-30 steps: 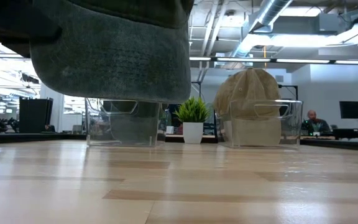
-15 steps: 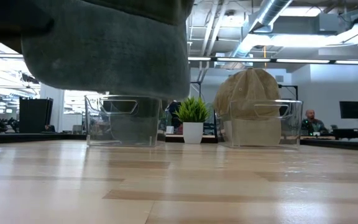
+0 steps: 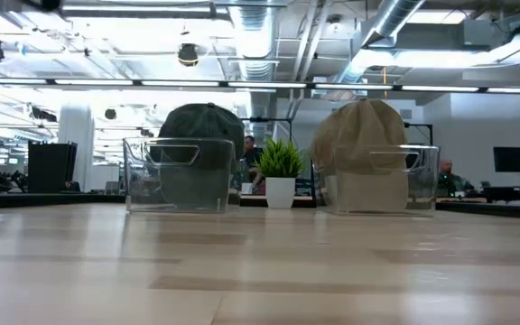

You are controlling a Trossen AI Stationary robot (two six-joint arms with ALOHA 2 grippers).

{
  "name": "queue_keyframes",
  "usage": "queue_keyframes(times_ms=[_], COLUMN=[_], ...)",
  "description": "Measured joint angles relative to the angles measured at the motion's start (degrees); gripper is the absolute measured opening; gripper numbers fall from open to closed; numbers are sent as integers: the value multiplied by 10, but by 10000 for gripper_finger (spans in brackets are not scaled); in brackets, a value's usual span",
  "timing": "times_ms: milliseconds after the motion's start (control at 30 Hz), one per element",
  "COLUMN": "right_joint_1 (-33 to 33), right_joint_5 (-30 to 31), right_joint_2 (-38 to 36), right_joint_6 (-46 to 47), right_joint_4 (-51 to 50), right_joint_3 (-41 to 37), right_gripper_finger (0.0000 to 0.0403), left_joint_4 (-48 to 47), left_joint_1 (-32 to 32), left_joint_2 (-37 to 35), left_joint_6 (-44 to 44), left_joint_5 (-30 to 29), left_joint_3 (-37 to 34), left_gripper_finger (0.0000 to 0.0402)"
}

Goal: Pick & Place hat
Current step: Put the black cap into the left transparent container

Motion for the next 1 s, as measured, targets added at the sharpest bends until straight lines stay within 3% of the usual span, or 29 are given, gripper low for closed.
queue_keyframes(times_ms=[133, 300, 533, 833, 1000], right_joint_1=[11, 28, 33, 40, 50], right_joint_5=[-72, -112, -171, -168, -101], right_joint_2=[10, 10, 10, 10, 10], right_joint_6=[7, 7, 19, 96, 107], right_joint_4=[8, 104, 324, 632, 674], right_joint_3=[-15, -91, -213, -347, -385], right_gripper_finger=[232, 219, 215, 214, 210], left_joint_4=[16, 25, 29, 29, 29], left_joint_1=[-13, -16, -16, -14, -5], left_joint_2=[0, 0, 0, 0, 0], left_joint_6=[30, 44, 44, 45, 48], left_joint_5=[14, 15, 14, -17, -21], left_joint_3=[0, 0, 0, 0, 0], left_gripper_finger=[19, 19, 19, 19, 19])
